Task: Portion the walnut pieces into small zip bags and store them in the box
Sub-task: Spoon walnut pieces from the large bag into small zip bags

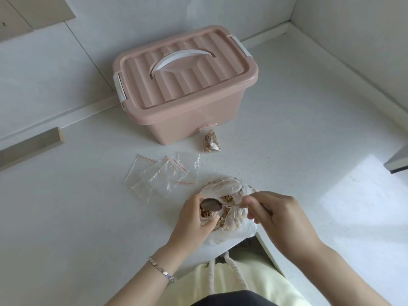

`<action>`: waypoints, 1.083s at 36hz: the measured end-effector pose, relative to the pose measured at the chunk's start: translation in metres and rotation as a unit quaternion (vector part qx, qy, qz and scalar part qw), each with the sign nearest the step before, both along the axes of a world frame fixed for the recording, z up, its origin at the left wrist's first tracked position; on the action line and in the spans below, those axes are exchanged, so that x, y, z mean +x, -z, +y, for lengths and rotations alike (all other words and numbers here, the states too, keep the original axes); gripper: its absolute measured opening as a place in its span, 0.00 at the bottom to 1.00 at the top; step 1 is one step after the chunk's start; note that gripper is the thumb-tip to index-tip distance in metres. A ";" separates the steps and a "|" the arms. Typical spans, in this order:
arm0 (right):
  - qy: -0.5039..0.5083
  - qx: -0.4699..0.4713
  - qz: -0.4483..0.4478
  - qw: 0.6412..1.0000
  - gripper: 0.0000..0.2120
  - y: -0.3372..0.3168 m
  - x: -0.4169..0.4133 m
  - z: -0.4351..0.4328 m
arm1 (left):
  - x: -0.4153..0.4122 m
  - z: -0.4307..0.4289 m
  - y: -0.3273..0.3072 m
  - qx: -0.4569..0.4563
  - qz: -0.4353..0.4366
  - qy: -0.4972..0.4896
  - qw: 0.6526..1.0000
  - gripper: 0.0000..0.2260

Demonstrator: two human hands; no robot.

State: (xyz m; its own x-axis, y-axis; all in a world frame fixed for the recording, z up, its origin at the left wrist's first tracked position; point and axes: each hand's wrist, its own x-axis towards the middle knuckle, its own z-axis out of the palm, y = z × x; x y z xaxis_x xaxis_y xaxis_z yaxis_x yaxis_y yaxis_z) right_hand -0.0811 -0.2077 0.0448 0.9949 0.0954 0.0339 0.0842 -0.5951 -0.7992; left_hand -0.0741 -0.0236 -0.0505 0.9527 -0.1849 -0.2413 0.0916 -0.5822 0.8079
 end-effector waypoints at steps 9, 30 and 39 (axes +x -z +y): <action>0.166 0.110 -0.042 0.979 0.25 -0.018 0.006 -0.023 | -0.004 0.006 -0.015 -0.138 -0.105 -0.170 0.970 0.16; 0.112 0.000 0.121 0.986 0.23 0.040 0.014 -0.025 | 0.110 -0.013 -0.030 -0.017 -0.015 -0.164 0.986 0.14; 0.122 0.007 0.137 0.983 0.18 0.048 0.022 -0.028 | 0.158 -0.051 -0.002 0.010 0.067 -0.183 0.981 0.20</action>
